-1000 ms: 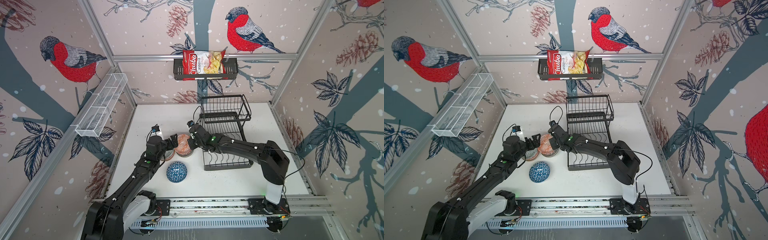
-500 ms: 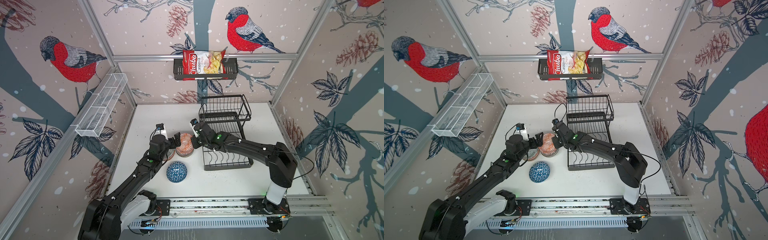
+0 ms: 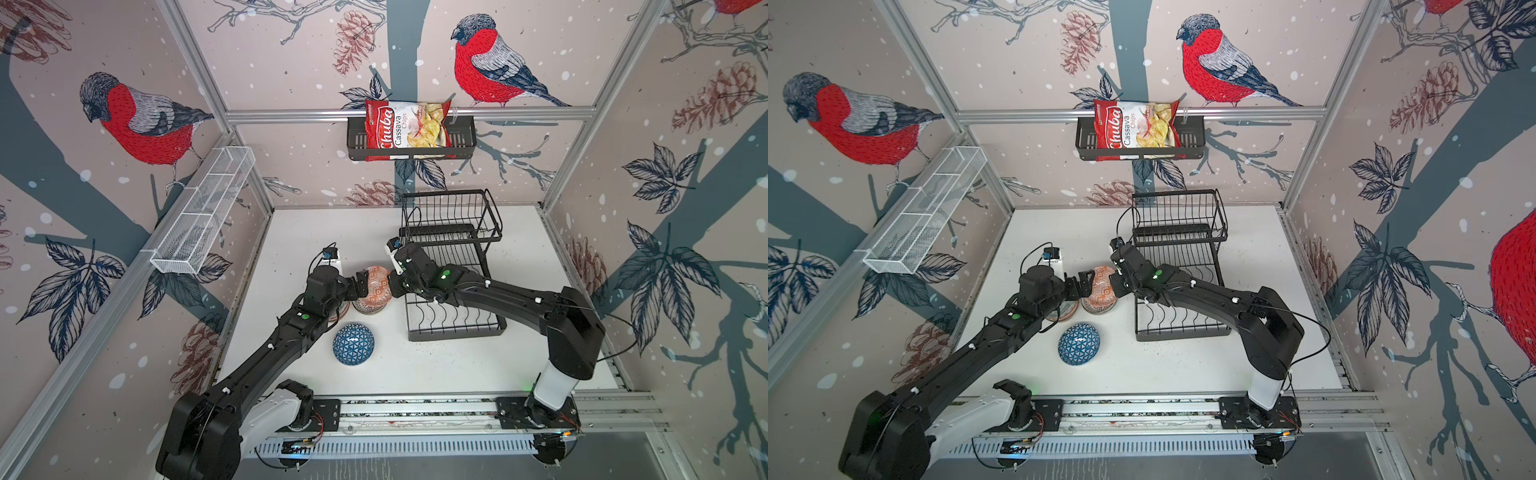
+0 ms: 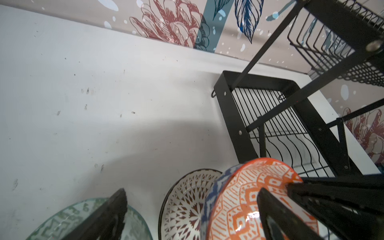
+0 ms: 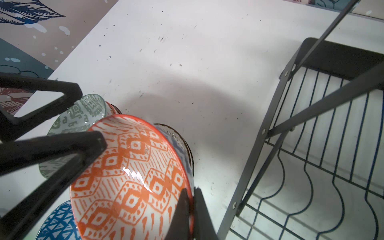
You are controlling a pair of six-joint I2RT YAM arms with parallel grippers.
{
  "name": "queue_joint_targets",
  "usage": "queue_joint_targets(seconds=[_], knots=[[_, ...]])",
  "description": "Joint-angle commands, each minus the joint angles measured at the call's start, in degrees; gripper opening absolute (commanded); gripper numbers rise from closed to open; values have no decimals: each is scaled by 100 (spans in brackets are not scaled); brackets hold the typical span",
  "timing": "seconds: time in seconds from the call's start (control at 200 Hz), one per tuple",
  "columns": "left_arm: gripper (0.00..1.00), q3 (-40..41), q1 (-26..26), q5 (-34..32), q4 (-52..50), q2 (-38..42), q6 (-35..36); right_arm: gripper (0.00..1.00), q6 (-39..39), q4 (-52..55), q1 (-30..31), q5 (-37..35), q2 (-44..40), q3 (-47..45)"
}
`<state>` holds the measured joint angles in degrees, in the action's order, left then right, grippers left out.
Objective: Load bowls into a dish rack
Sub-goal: Pick up the bowl from the stack of bowls, then place the bowl in the dish rack.
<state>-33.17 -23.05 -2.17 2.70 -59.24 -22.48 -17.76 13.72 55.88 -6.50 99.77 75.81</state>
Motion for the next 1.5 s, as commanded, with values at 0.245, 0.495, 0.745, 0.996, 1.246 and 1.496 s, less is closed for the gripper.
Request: queue_joint_targets(seconds=[0.245, 0.495, 0.745, 0.996, 1.246, 1.496], knots=[[89, -210, -82, 281, -490, -4, -221, 0, 167, -380, -24, -143, -239, -39], [83, -260, -191, 286, -382, -119, -366, 0, 229, -465, -24, -213, -350, -66], [69, -334, -235, 367, -247, -322, -518, 0, 257, -567, -24, -240, -416, -107], [50, -465, -262, 394, -293, -562, -582, 0, 265, -619, -14, -257, -414, -123], [30, -485, -265, 390, -169, -740, -674, 0, 266, -656, 26, -314, -406, -163], [11, -533, -265, 520, -80, -946, -743, 0, 291, -649, 72, -387, -410, -168]])
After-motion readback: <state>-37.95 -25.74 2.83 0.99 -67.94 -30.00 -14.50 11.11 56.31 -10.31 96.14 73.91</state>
